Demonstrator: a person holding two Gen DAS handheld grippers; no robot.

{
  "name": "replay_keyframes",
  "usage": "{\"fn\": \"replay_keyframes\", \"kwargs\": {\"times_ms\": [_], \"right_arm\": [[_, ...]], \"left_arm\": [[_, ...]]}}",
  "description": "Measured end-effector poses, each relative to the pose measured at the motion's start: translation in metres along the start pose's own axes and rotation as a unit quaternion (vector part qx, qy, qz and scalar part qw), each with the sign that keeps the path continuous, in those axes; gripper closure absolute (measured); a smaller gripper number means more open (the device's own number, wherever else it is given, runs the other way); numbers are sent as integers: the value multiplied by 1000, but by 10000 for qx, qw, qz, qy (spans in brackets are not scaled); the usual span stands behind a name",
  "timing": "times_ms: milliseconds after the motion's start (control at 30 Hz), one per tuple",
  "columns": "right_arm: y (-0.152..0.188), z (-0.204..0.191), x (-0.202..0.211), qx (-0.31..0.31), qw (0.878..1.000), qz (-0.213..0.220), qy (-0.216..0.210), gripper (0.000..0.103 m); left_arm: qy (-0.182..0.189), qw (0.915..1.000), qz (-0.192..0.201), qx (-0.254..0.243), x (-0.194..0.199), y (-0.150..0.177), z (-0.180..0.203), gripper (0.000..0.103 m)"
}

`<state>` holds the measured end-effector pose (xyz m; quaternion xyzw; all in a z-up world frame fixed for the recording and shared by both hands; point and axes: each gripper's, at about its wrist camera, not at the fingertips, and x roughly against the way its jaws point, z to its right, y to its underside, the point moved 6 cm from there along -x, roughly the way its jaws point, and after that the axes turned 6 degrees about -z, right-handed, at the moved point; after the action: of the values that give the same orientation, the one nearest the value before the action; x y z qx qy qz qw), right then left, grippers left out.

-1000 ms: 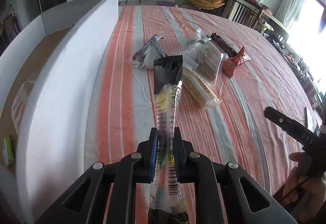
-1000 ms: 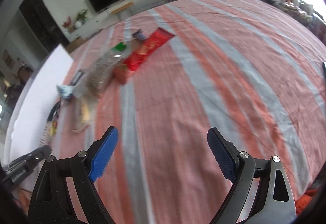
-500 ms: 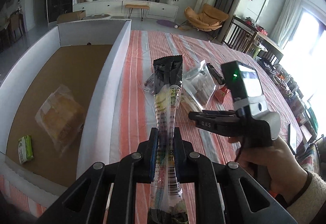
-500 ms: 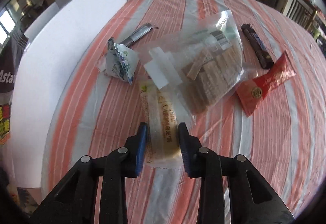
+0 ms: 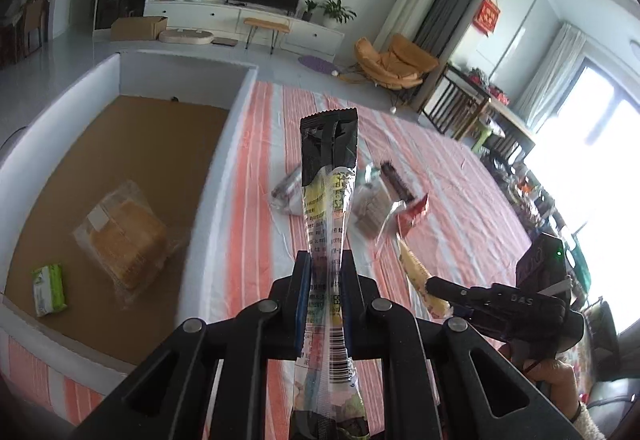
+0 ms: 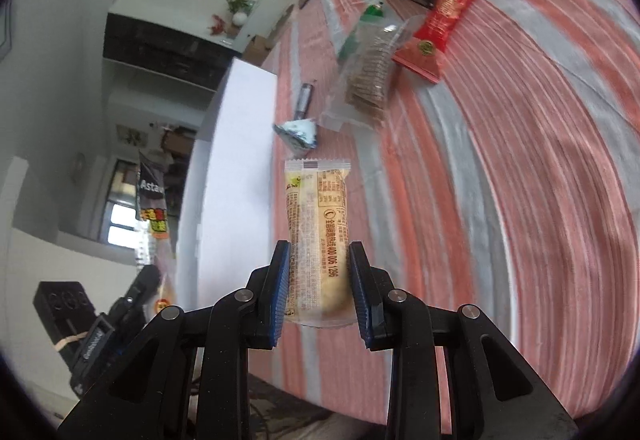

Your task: Organize snacks

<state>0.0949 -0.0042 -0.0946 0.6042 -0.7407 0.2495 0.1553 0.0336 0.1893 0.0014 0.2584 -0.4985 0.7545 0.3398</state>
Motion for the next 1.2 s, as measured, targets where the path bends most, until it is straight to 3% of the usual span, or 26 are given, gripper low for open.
{"fn": "replay_keyframes", "kwargs": {"times_ms": [200,367,400,433,467,500,533,633,700,800,867,933,1000,1033,1100,1200], "right_arm": [[3,-128,-24,1022,9928,-165,-611,73],[22,-220,-77,1960,9760,-539,-780,68],[26,-231,-91,2160,9722,-604,-673,60],[31,-237,-103,2316,9688,-705,-534,40],[35,-237,-112,2421,9666,-750,-387,37],[40,-234,-117,2518,9644,-756,-293,37],[44,-226,-117,2612,9622,-745,-198,37],[41,-177,-103,2747,9588,-373,617,37],[29,-124,-89,2764,9479,3,1583,37],[13,-39,-56,2532,9163,515,3060,37],[6,16,-25,2216,8874,846,3953,37],[0,60,4,1892,8639,1148,4525,37],[-5,88,29,1645,8472,1431,4846,37],[-7,97,39,1382,8454,1517,4931,37],[-15,112,55,799,8676,1638,4626,37],[-15,120,74,513,8624,1835,4689,37]], "left_arm": [[-613,9951,682,363,57,-35,-57,90],[-1828,9776,879,569,75,-48,-125,88],[-2108,9727,752,612,71,-48,-140,79],[-2280,9692,658,654,67,-47,-150,59],[-2514,9633,571,747,63,-45,-164,45],[-2641,9594,559,816,62,-41,-169,24],[-2719,9566,597,866,61,-37,-174,19],[-2623,9604,626,703,51,-28,-163,19],[-2469,9661,554,519,38,-27,-149,19],[-1918,9801,494,136,17,-28,-104,18],[-1482,9879,423,-160,2,-24,-66,12],[-935,9942,179,-503,-23,-17,-24,2],[-515,9958,-257,-718,-59,-1,11,2],[-323,9945,-513,-858,-83,9,26,2],[-380,9902,-850,-1044,-125,24,43,2],[-681,9851,-942,-1265,-169,30,48,3]]}}
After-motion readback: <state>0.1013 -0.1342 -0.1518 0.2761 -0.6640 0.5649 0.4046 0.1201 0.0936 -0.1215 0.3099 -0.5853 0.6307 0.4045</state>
